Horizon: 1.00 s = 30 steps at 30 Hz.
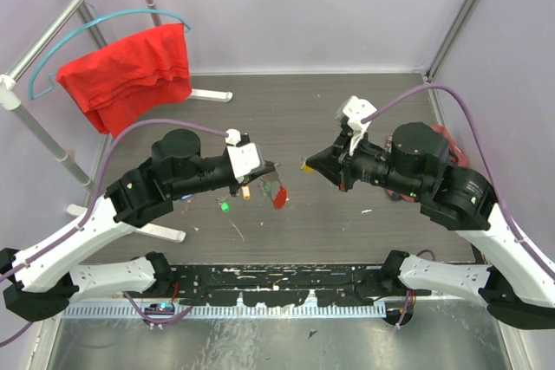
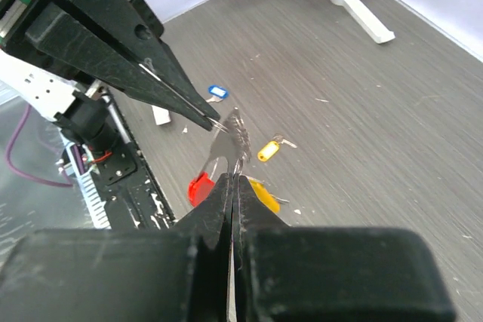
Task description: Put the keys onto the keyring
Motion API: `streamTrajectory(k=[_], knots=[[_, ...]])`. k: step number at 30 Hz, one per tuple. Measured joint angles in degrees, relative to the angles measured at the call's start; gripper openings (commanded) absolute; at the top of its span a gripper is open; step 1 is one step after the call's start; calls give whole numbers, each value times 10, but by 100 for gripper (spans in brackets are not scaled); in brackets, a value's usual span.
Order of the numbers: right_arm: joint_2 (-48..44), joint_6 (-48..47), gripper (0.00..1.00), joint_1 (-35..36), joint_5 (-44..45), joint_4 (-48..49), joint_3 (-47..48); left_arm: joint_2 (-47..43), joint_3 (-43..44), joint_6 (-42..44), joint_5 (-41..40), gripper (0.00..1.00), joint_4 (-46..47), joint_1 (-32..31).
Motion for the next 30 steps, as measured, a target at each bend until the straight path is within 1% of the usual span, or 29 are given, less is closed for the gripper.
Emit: streamTrajectory(k=[3, 7, 17, 22, 26, 28, 29, 30], knots=[[-3, -6, 1, 0, 20, -13, 3, 0, 0, 0, 0, 0, 0, 0], [1, -9, 1, 0, 21, -18, -3, 0, 0, 0, 0, 0, 0, 0], [34, -8, 1, 0, -19, 26, -59, 1, 0, 0, 0, 0, 0, 0], [32, -5, 1, 0, -36, 51, -68, 1, 0, 0, 0, 0, 0, 0], [27, 1, 1, 0, -33, 58, -69, 1, 0, 0, -3, 0, 0, 0], [21, 6, 6, 0, -20, 59, -75, 1, 0, 0, -10, 0, 0, -1], [13, 14, 10, 0, -5, 59, -87, 1, 0, 0, -15, 0, 0, -1], [3, 24, 21, 0, 11, 59, -103, 1, 0, 0, -20, 0, 0, -1]])
